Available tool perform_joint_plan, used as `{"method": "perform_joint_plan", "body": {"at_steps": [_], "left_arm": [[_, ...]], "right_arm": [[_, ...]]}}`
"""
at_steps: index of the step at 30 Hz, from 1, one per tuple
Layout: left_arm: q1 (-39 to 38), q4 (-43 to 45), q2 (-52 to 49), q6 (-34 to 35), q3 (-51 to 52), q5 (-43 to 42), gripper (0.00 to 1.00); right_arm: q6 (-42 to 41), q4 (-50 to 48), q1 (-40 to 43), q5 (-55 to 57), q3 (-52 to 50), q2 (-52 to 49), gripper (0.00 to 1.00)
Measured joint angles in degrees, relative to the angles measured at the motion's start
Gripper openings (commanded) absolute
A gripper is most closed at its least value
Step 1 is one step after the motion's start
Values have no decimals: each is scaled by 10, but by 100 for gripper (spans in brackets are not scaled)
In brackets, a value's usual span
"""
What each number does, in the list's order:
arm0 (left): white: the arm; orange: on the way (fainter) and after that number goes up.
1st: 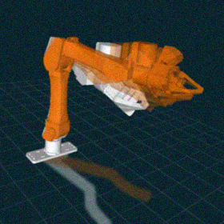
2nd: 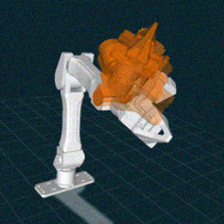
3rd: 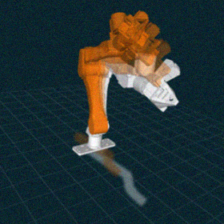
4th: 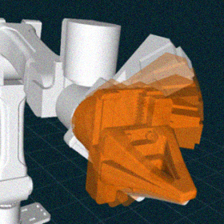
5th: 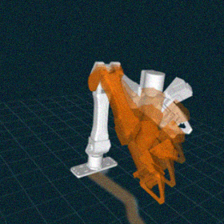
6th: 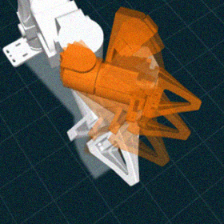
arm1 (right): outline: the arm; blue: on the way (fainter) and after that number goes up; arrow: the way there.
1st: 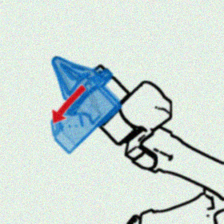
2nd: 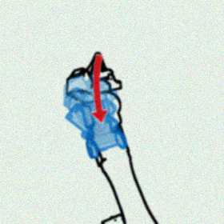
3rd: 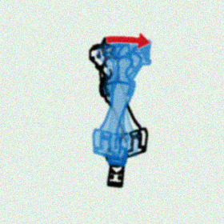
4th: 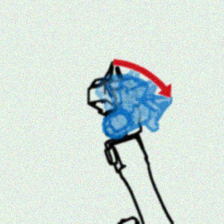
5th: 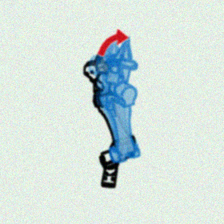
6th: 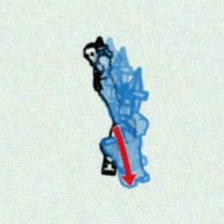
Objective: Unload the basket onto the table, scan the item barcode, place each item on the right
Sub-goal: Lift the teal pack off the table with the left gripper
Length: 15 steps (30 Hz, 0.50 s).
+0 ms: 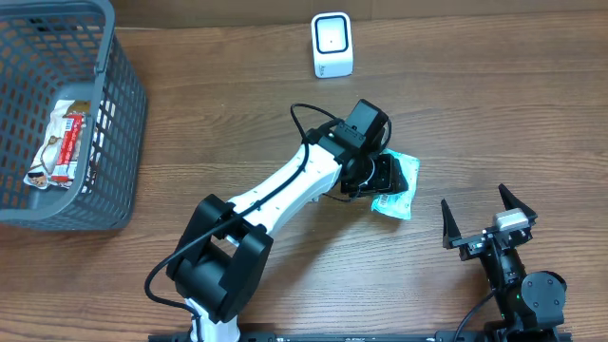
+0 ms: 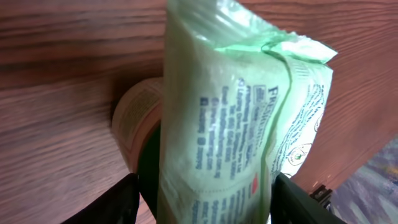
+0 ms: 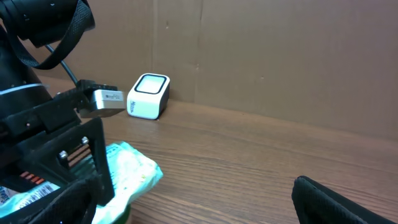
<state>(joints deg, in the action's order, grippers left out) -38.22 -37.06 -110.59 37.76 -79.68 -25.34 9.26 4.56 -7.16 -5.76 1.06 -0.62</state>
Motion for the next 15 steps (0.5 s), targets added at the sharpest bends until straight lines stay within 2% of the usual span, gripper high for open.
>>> {"method": "perform_joint_plan", "body": {"at_steps": [4, 6, 8, 15], "left_arm": [[-15, 17, -1, 7, 3, 1, 56], [-19, 18, -1, 9, 3, 0, 48], [-19, 18, -1, 7, 4, -3, 47], [-11, 15, -1, -9, 6, -13, 57]], "right_arm": [[0, 0, 0, 0, 0, 0, 100], [0, 0, 0, 0, 0, 0, 100], [0, 0, 0, 0, 0, 0, 100], [0, 0, 0, 0, 0, 0, 100]]}}
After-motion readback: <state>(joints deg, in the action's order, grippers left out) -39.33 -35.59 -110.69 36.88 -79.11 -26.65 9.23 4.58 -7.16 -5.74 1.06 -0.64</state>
